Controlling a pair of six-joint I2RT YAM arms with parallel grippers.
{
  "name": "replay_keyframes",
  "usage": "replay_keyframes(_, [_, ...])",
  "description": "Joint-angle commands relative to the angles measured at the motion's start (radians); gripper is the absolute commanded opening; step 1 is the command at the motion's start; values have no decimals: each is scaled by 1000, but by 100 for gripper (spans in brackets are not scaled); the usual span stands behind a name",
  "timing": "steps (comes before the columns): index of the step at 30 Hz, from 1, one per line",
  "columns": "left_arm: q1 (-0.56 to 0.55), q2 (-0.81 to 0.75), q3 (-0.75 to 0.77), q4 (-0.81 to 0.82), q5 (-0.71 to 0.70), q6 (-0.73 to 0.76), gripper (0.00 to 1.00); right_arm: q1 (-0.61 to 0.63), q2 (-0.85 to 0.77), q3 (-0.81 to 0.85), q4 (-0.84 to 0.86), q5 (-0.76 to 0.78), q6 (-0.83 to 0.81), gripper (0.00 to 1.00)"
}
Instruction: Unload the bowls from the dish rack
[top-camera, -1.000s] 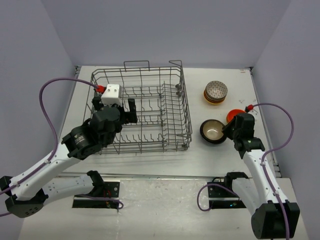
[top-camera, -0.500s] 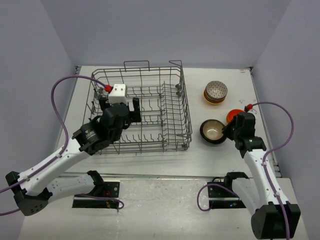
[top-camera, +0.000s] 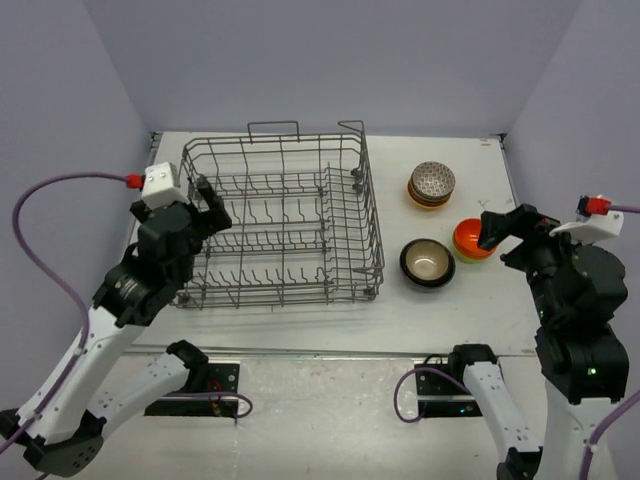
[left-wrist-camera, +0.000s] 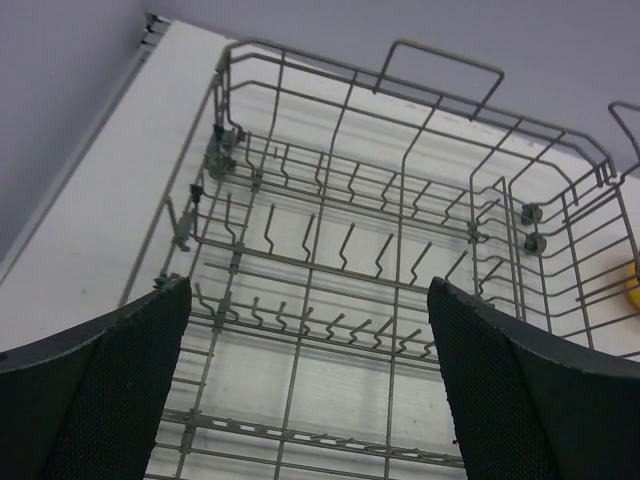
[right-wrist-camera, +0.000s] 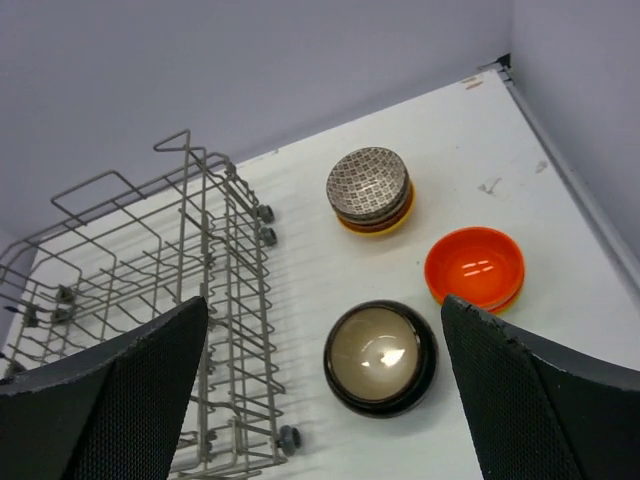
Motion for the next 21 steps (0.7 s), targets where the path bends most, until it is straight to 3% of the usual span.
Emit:
replay_keyframes(1, [6,-147,1,-82,-119,25,100,5,-23,22,-186,70,-107,99])
replay_keyframes(9, [6,-393,-160,-33,-187,142,100,63,-281,-174,-74,3,-161,99])
replay_keyframes(16, [6,-422,-287,39,-164,123,100,179,-373,-273,-29,142,-189,99])
replay_keyframes(21, [8,-396,-335,71,-129,134,100,196,-419,-329,11,171,-196,99])
